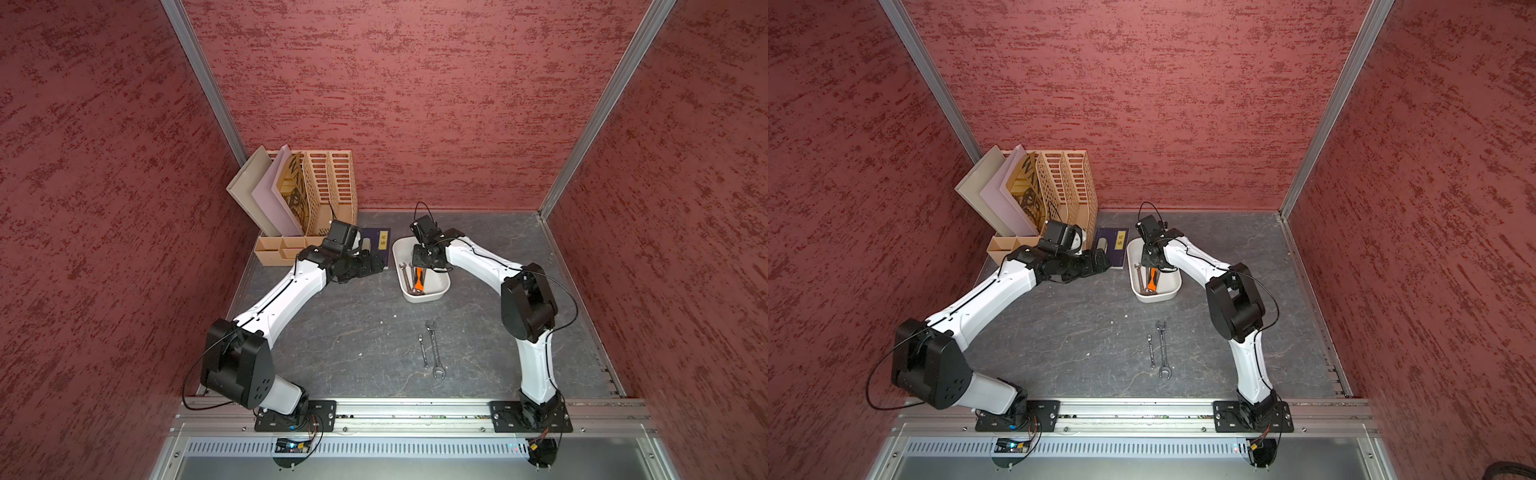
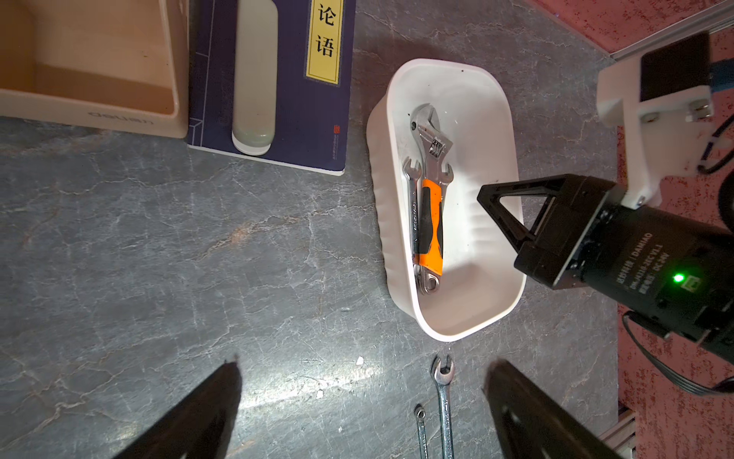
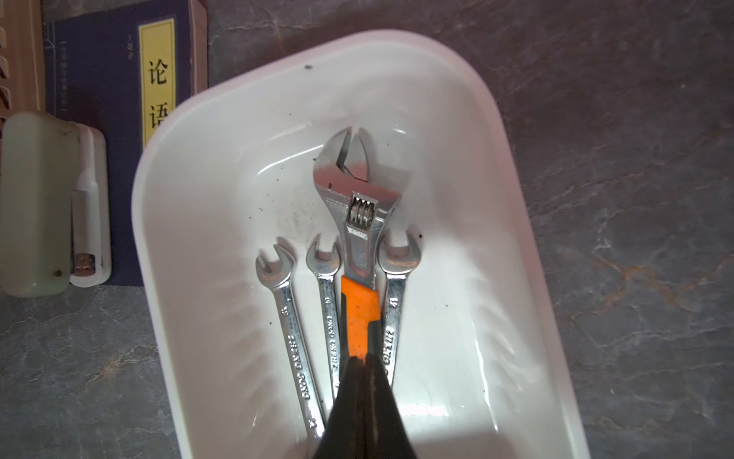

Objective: Take out the wrench from the storage box
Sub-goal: Pick up the wrench from the storage box.

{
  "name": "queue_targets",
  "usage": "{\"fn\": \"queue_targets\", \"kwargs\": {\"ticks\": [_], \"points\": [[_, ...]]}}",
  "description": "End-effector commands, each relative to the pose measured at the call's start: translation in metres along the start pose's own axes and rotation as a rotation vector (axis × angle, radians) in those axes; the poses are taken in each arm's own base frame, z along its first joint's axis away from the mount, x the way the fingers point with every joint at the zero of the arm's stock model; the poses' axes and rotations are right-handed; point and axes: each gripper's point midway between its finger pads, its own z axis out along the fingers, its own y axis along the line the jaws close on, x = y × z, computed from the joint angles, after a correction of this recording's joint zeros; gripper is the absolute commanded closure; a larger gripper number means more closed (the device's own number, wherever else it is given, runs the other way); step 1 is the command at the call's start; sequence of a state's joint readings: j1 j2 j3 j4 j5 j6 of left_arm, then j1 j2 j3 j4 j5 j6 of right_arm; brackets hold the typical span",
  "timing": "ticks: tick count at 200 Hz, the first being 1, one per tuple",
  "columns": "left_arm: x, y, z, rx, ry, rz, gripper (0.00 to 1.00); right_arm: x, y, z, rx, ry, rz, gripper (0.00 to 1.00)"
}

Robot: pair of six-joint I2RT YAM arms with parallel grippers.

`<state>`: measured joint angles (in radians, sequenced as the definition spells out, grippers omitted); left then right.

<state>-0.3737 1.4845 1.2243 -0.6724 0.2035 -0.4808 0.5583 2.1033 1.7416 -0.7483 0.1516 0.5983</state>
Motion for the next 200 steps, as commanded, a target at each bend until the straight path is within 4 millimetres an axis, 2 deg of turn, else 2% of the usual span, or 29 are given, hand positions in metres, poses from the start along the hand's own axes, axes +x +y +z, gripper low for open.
{"fn": "queue_targets", "kwargs": {"ticks": [1, 20, 56, 105, 169, 200], "points": [[-0.005, 0.0, -0.005, 0.01, -0.032, 0.008, 0.0, 0.006, -0.002, 0.015, 0.004, 0.029, -0.024, 0.81], [-0.004, 0.0, -0.004, 0.008, -0.026, 0.007, 0.0, 0.004, 0.0, 0.017, -0.003, 0.023, -0.047, 0.73], [-0.004, 0.001, -0.003, 0.007, -0.025, 0.008, 0.0, 0.006, 0.005, 0.034, 0.009, 0.069, -0.096, 0.69], [-0.004, 0.002, -0.003, 0.001, -0.025, 0.007, 0.0, 0.014, 0.009, 0.05, 0.003, 0.111, -0.109, 0.68], [-0.003, 0.003, -0.001, 0.0, -0.019, 0.007, 0.0, 0.019, 0.003, 0.063, 0.03, 0.137, -0.11, 0.67], [-0.003, 0.003, 0.0, -0.003, -0.017, 0.007, 0.0, 0.024, 0.0, 0.075, 0.039, 0.154, -0.102, 0.72]]}}
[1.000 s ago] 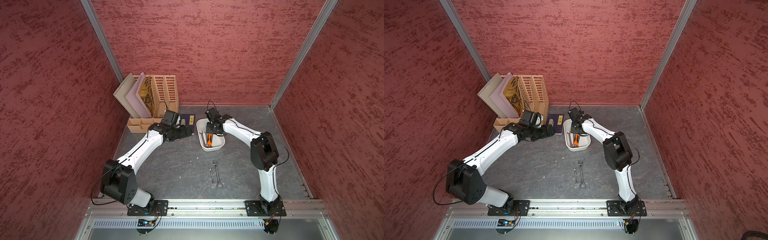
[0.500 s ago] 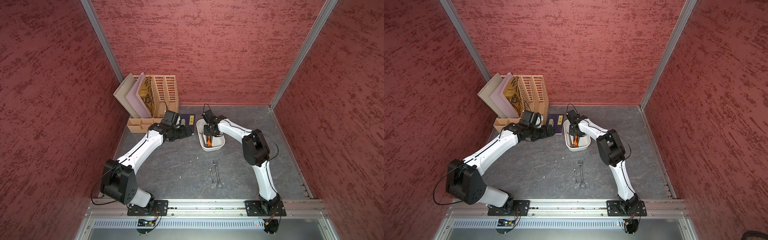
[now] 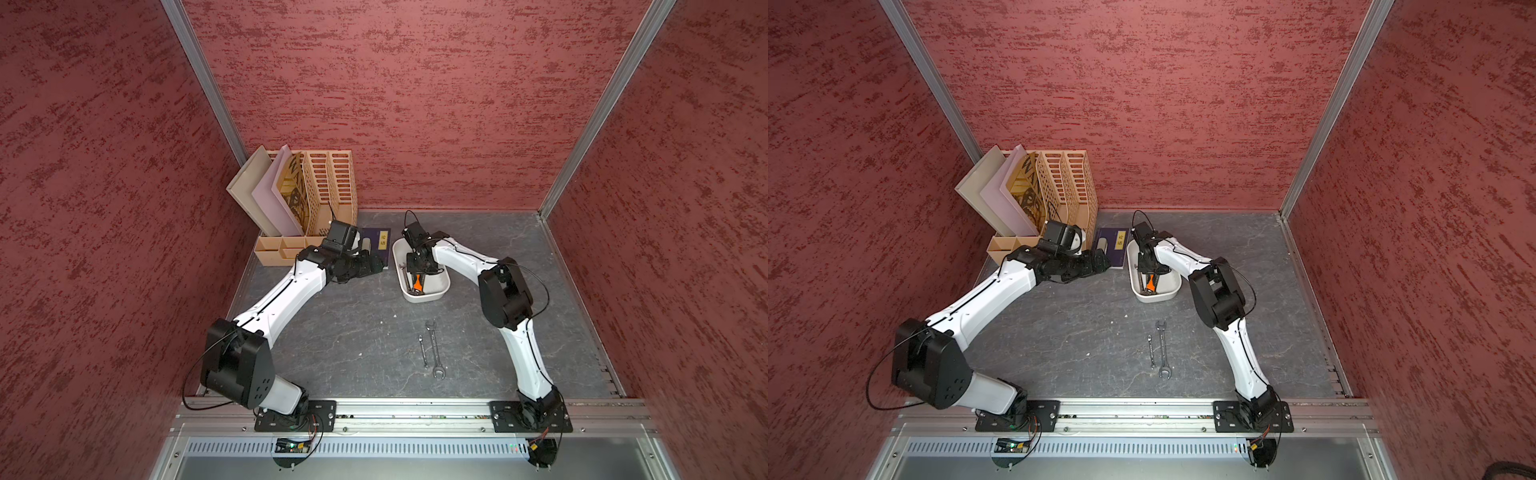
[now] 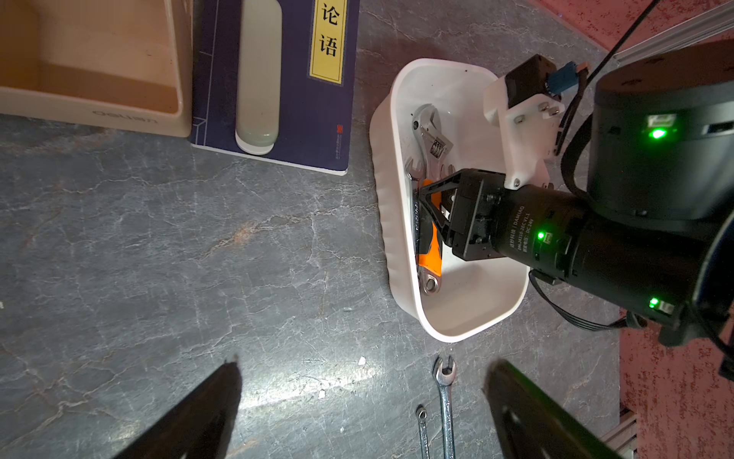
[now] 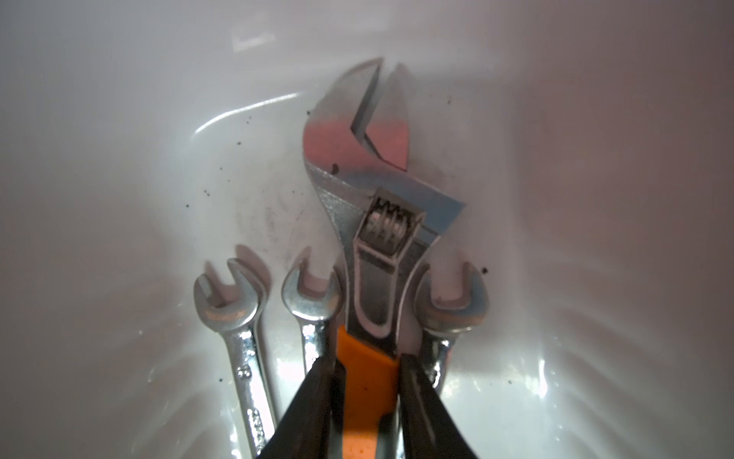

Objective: Take out the wrench from the storage box
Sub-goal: Pick up the wrench from the storage box.

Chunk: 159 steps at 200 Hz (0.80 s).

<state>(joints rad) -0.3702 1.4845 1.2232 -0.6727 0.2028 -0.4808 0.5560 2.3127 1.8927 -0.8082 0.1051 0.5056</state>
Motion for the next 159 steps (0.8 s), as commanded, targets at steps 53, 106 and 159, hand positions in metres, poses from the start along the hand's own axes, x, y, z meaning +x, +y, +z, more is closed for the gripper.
{"fn": "queue_targets", "kwargs": {"ticks": [53, 106, 159], "points": [[-0.003, 0.002, 0.001, -0.002, -0.015, 0.008, 0.0, 0.011, -0.013, 0.031, 0.029, 0.064, 0.009, 0.72], [-0.004, 0.001, 0.004, 0.011, -0.005, 0.001, 0.0, 0.012, -0.025, 0.016, 0.054, 0.046, 0.003, 0.79], [-0.003, 0.001, 0.004, 0.012, -0.009, -0.007, 0.0, 0.008, -0.013, 0.007, -0.017, 0.035, -0.012, 0.84]]}}
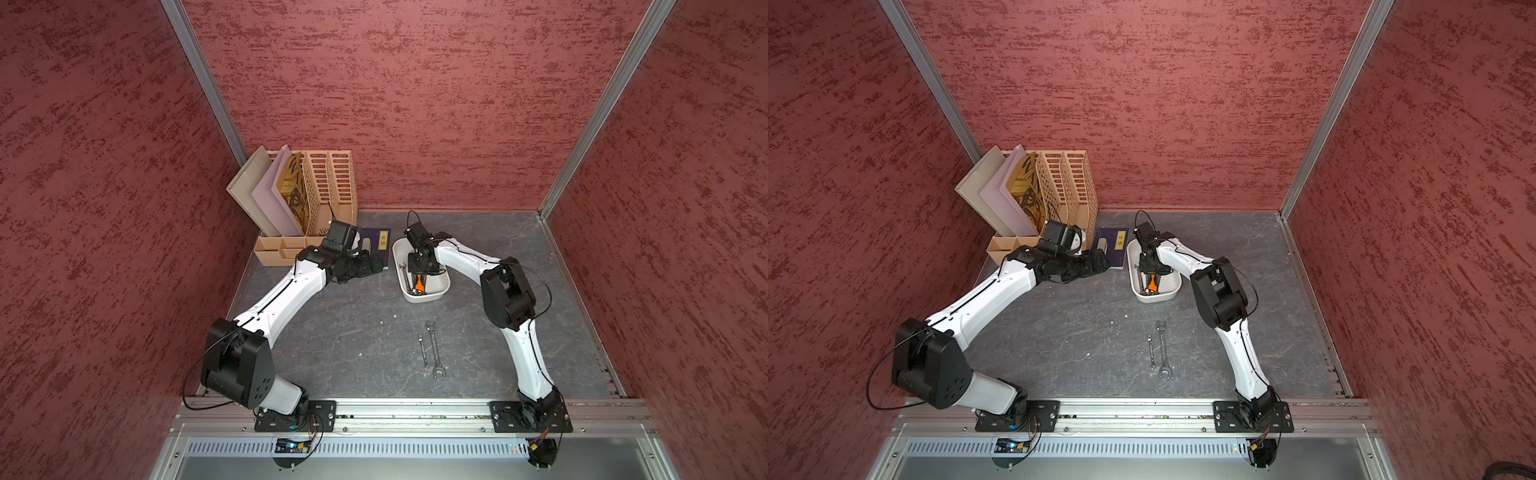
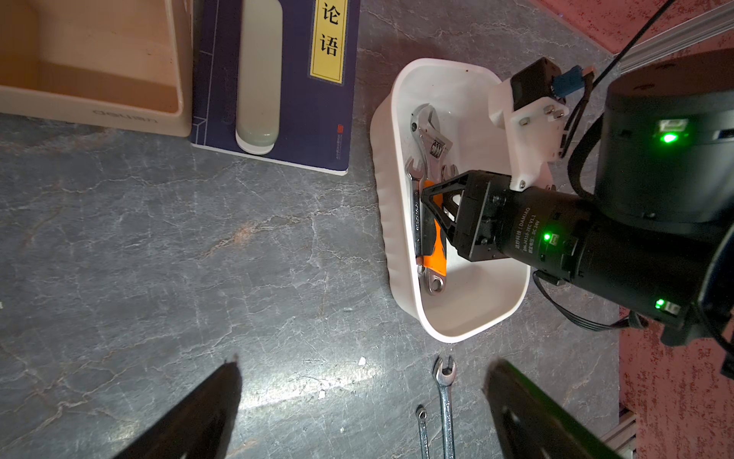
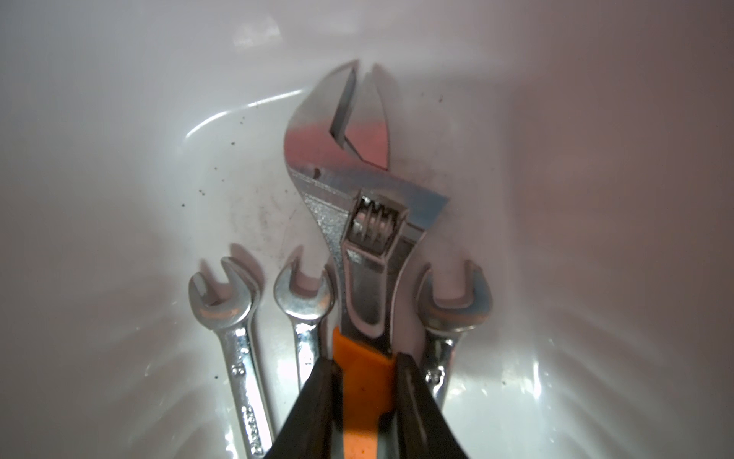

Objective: Take out the wrench from the storage box
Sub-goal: Pick up the wrench from the storage box.

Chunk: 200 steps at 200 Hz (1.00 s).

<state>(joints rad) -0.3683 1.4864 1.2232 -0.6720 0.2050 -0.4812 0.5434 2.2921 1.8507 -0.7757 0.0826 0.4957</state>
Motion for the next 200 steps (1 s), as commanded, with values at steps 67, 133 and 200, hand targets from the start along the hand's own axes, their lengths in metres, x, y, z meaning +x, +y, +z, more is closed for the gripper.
{"fn": "queue_targets", "kwargs": {"ticks": [67, 133, 200], "points": [[-0.003, 0.0, 0.003, 0.019, -0.015, -0.01, 0.0, 0.03, -0.023, 0.024, 0.067, 0.113, -0.081, 0.8], [-0.004, 0.001, 0.003, 0.012, -0.021, -0.004, 0.0, 0.042, -0.022, 0.045, 0.058, 0.154, -0.076, 0.7], [-0.008, 0.002, 0.0, 0.019, -0.028, -0.01, 0.0, 0.045, -0.023, 0.04, 0.064, 0.177, -0.063, 0.73]]}}
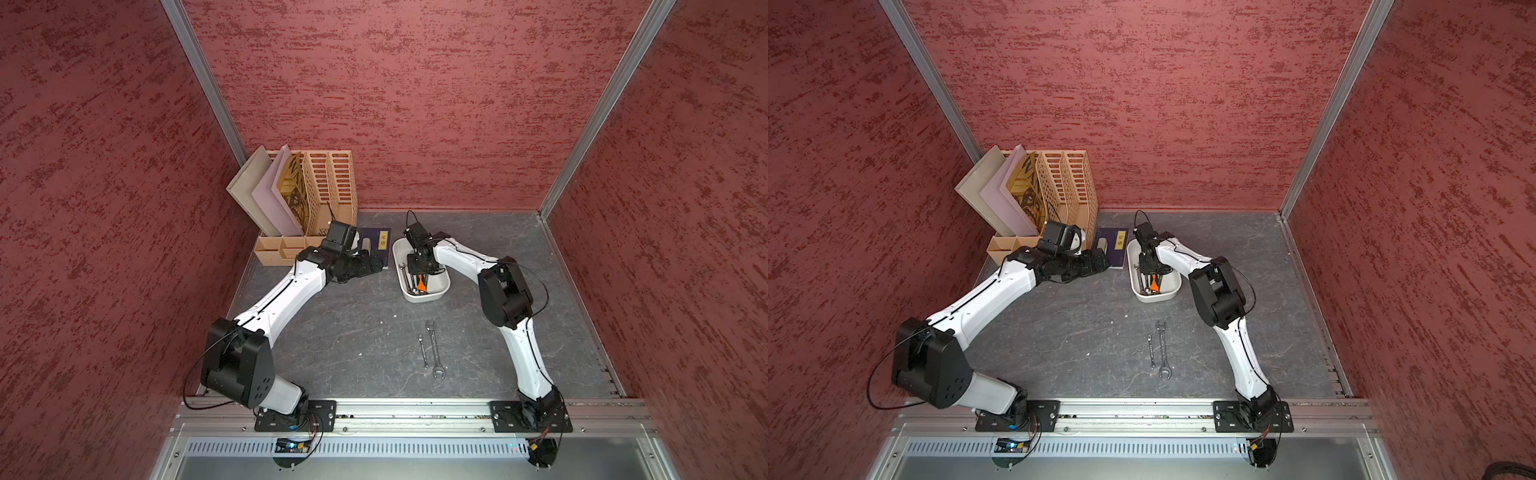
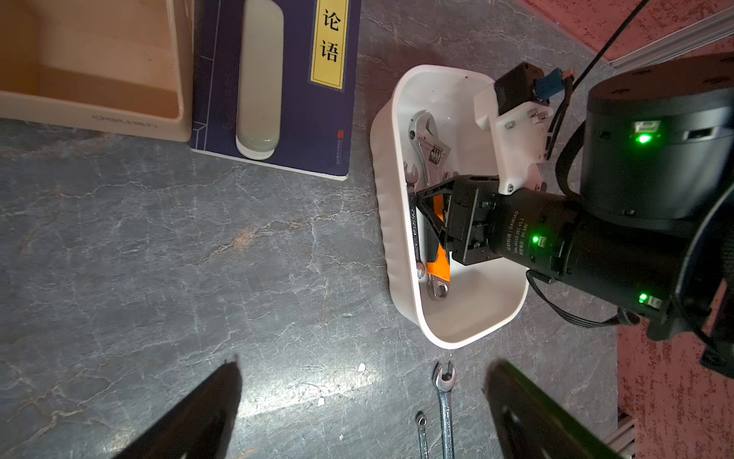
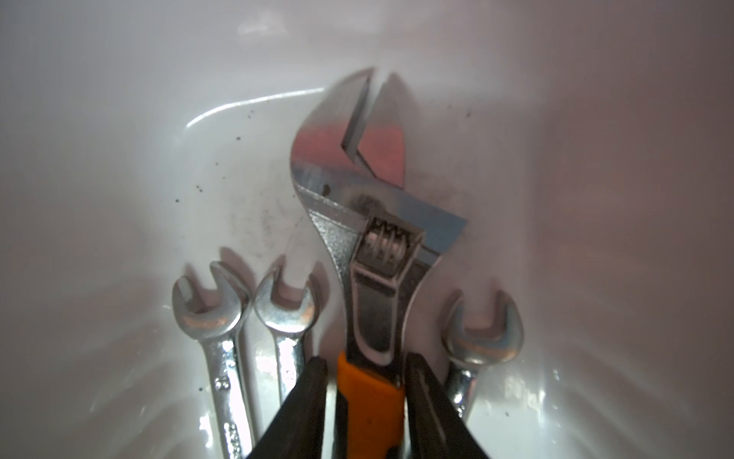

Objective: Take out the wrench from the storage box
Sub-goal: Pick up the wrench from the storage box.

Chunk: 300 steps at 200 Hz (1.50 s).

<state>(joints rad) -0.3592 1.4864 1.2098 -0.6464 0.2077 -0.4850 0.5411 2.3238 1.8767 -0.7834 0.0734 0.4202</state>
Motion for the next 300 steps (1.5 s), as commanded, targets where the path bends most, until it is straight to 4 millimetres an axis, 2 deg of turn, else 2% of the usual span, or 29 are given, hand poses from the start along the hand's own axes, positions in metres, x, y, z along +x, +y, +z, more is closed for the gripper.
{"fn": "queue_targets", "kwargs": {"ticks": [1, 31, 55, 118, 143, 222, 264, 300], "points": [[-0.006, -0.001, -0.002, 0.014, -0.015, -0.001, 0.0, 0.045, -0.02, 0.032, 0.059, 0.164, 0.012, 0.74], [-0.006, -0.001, -0.002, 0.017, -0.015, -0.004, 0.0, 0.041, -0.019, 0.028, 0.053, 0.149, 0.025, 0.89], [-0.007, 0.0, -0.003, 0.017, -0.016, -0.007, 0.0, 0.031, -0.016, 0.017, 0.042, 0.114, 0.037, 0.96], [-0.01, 0.004, -0.007, 0.017, -0.028, -0.022, 0.0, -0.008, -0.004, -0.032, 0.005, -0.005, 0.048, 0.99], [-0.011, 0.005, -0.009, 0.017, -0.034, -0.025, 0.0, -0.017, -0.003, -0.044, 0.003, -0.027, 0.043, 0.99], [-0.014, 0.005, -0.015, 0.021, -0.052, -0.028, 0.0, -0.031, 0.001, -0.072, -0.012, -0.078, 0.055, 1.0], [-0.015, 0.006, -0.018, 0.021, -0.062, -0.03, 0.0, -0.039, 0.002, -0.096, -0.014, -0.118, 0.055, 1.0], [-0.018, 0.006, -0.021, 0.019, -0.074, -0.034, 0.0, -0.04, 0.011, -0.121, -0.034, -0.152, 0.046, 1.0]]}}
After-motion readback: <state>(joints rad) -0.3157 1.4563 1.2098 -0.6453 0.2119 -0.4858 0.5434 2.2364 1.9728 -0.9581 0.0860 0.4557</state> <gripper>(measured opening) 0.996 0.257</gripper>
